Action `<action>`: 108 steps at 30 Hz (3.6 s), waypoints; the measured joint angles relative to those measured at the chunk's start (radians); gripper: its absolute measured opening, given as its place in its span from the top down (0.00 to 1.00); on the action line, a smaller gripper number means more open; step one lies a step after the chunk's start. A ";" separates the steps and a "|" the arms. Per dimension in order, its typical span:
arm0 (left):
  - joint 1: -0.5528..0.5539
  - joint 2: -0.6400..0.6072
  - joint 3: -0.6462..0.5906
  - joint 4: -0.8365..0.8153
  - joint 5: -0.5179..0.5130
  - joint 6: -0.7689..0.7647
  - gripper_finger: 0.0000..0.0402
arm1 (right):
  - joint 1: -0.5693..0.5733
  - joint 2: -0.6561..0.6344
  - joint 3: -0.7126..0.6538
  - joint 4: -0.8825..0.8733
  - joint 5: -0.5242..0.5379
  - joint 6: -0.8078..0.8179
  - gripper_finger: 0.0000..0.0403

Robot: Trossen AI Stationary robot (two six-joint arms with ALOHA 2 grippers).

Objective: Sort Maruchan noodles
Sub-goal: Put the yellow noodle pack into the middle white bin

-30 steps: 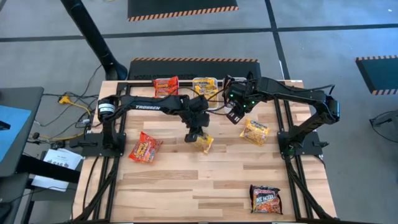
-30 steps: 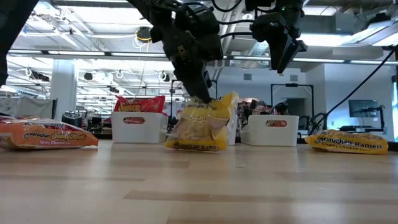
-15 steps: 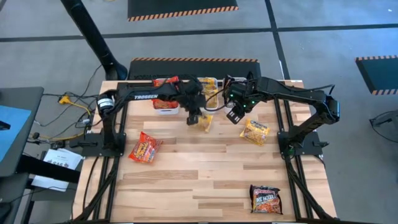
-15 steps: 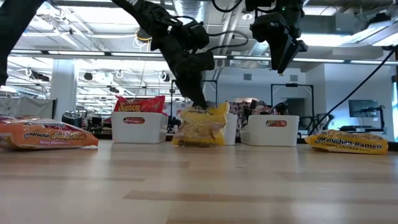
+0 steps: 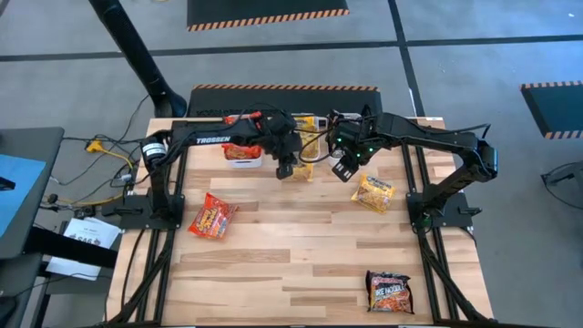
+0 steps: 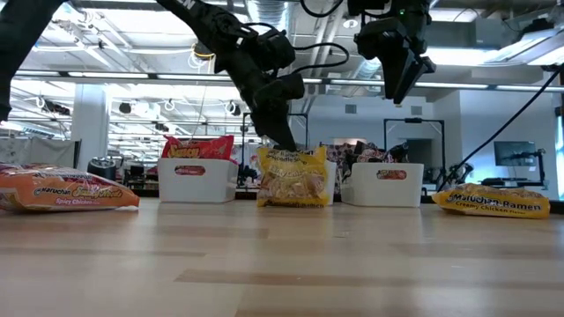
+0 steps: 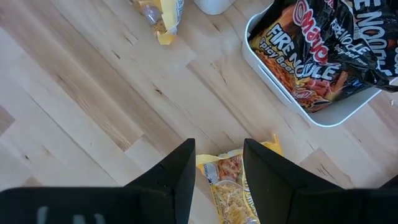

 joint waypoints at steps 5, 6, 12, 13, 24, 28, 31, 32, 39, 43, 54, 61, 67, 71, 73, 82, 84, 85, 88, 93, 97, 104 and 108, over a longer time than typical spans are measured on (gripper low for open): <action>0.004 0.000 0.000 -0.003 -0.037 -0.040 1.00 | 0.000 0.000 0.000 -0.001 -0.002 0.000 0.60; 0.005 0.000 0.000 -0.003 -0.034 -0.040 1.00 | 0.000 0.000 0.000 -0.001 -0.002 0.000 0.60; 0.005 0.000 0.026 -0.046 -0.034 -0.051 0.96 | 0.002 0.000 0.000 -0.002 -0.003 0.000 0.60; 0.005 0.000 0.045 -0.069 -0.034 -0.051 0.95 | 0.002 0.000 0.000 -0.002 -0.003 0.000 0.60; 0.006 -0.002 0.150 -0.161 -0.026 -0.051 0.67 | 0.002 0.000 0.000 -0.002 -0.007 0.000 0.60; 0.000 -0.002 0.150 -0.195 -0.019 -0.051 0.59 | 0.002 0.000 0.000 -0.002 -0.007 0.000 0.60; -0.011 -0.002 0.149 -0.190 -0.052 -0.050 0.55 | 0.002 0.000 0.000 -0.002 -0.007 0.000 0.60; -0.016 -0.002 0.149 -0.189 -0.061 -0.050 0.55 | 0.002 0.000 0.000 -0.002 -0.007 0.000 0.60; -0.060 0.027 0.141 -0.184 -0.163 0.004 0.54 | 0.002 0.000 0.000 0.002 -0.007 0.001 0.60; -0.077 0.050 0.135 -0.175 -0.256 0.031 0.54 | 0.002 0.000 0.000 0.002 -0.006 0.006 0.60; -0.085 0.069 0.119 -0.180 -0.248 0.016 0.54 | 0.008 0.000 0.000 0.002 -0.006 0.009 0.60; -0.087 0.069 0.119 -0.186 -0.252 0.016 0.65 | 0.007 0.000 0.000 0.002 -0.006 0.009 0.60; -0.087 0.069 0.119 -0.184 -0.228 0.024 0.91 | 0.008 0.000 0.000 0.002 -0.006 0.009 0.60; -0.087 0.069 0.119 -0.178 -0.182 0.024 0.99 | 0.008 0.000 0.000 0.002 -0.006 0.009 0.60; -0.087 0.069 0.119 -0.178 -0.164 0.023 0.99 | 0.008 0.000 0.000 0.002 -0.006 0.010 0.60; -0.109 0.069 0.165 -0.187 -0.122 0.038 1.00 | 0.008 0.000 0.000 0.002 -0.006 0.010 0.60; -0.113 0.069 0.188 -0.192 -0.120 0.043 1.00 | 0.008 0.000 0.000 0.002 -0.005 0.010 0.60; -0.114 0.069 0.202 -0.196 -0.120 0.043 1.00 | 0.008 0.000 0.000 0.001 -0.005 0.010 0.60; -0.115 0.069 0.249 -0.217 -0.128 0.052 1.00 | 0.008 0.000 0.000 0.001 -0.005 0.010 0.60; -0.102 0.069 0.346 -0.274 -0.240 0.107 1.00 | 0.008 0.000 0.000 0.002 -0.005 0.010 0.60; -0.062 0.066 0.393 -0.284 -0.334 0.122 1.00 | 0.008 0.000 0.000 0.002 -0.004 0.010 0.60; 0.034 0.066 0.403 -0.294 -0.345 0.058 1.00 | 0.008 0.000 0.000 0.002 -0.004 0.009 0.60; 0.064 0.066 0.403 -0.282 -0.288 0.052 1.00 | 0.008 0.000 0.000 0.002 -0.004 0.009 0.60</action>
